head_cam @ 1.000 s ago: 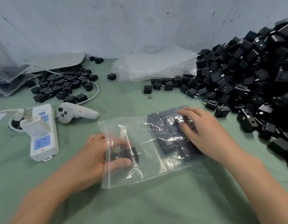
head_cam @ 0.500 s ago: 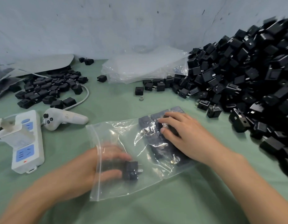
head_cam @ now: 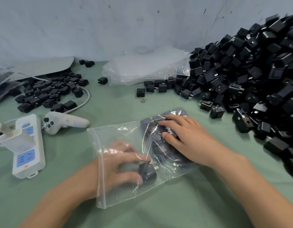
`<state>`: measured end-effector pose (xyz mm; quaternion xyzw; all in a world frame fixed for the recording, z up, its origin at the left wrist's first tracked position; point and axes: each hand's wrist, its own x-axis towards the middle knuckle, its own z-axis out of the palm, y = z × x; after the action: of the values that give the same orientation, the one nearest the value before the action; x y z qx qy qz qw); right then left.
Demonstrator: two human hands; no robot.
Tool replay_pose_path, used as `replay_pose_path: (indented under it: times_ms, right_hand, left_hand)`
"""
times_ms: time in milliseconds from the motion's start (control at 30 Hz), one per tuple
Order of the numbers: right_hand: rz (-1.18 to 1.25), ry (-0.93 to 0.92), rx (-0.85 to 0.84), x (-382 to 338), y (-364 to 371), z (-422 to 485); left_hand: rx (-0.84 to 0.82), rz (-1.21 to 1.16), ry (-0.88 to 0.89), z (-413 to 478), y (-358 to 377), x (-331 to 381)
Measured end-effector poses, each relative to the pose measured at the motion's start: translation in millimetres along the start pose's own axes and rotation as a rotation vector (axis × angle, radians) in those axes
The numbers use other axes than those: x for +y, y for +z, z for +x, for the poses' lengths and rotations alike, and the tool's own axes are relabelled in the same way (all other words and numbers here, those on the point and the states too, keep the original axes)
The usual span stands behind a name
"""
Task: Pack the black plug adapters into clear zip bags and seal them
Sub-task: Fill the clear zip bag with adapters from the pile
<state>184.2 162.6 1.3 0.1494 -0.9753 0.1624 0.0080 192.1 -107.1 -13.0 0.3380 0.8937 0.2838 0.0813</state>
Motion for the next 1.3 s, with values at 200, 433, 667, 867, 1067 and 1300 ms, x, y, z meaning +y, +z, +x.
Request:
replay_pose_path:
  times_ms: [200,433,667,867,1067,1300]
  right_hand:
    - [-0.013,0.002,0.004,-0.2,-0.1,0.3]
    - [0.007,-0.009,-0.003,-0.4,-2.3,-0.4]
    - [0.01,-0.016,0.008,-0.6,-2.1,-0.4]
    - [0.015,-0.019,0.006,0.1,-1.8,-0.8]
    - [0.009,-0.021,0.015,0.2,-1.0,-0.3]
    - [0.018,-0.018,0.012,0.6,-0.6,-0.3]
  left_hand:
    - [0.017,-0.034,0.037,8.6,0.5,14.4]
    - [-0.07,-0.277,-0.08,2.0,-3.3,26.9]
    - [-0.095,-0.091,-0.097,8.1,-9.1,24.8]
    - [-0.162,0.007,-0.184,12.6,-4.1,22.2]
    - [-0.09,0.09,-0.054,16.2,-4.6,31.6]
    - [-0.065,0.032,-0.012,17.4,-2.9,26.3]
